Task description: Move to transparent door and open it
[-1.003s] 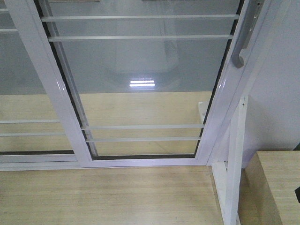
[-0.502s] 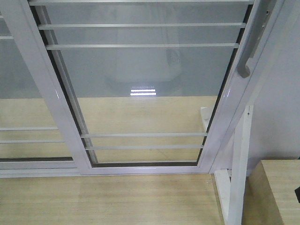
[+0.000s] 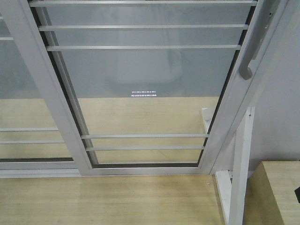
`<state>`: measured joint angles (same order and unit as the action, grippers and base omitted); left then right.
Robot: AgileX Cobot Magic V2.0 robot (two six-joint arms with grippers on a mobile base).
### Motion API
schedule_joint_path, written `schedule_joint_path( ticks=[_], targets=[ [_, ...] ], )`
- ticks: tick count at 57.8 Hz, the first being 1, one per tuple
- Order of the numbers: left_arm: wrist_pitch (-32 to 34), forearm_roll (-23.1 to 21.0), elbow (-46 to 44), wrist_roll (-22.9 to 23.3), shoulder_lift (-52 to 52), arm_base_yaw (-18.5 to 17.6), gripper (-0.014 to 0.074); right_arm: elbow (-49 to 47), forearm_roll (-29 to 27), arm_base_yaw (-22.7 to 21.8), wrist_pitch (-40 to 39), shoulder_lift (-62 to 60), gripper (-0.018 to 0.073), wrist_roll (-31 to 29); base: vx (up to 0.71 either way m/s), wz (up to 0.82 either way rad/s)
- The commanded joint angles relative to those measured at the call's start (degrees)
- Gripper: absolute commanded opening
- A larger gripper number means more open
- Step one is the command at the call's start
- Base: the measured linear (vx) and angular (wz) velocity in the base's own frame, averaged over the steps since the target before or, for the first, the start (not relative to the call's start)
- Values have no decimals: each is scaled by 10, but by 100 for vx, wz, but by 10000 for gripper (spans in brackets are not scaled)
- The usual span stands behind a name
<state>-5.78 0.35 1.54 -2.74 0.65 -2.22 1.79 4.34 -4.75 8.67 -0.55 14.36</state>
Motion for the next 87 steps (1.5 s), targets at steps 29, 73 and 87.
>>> schedule_joint_path(
  ticks=[29,73,87],
  targets=[
    [49,-4,13,2,2,-2,-6,7,3,-3,-43,9,-8,0,0,0],
    [31,-62,-170,27,-43,-2,-6,-166,78,-2,-53,55,-4,1,0,0],
    [-51,-24,-365,9,-209,-2,-6,-349,106,-3,-41,233,-4,-59,0,0]
  ],
)
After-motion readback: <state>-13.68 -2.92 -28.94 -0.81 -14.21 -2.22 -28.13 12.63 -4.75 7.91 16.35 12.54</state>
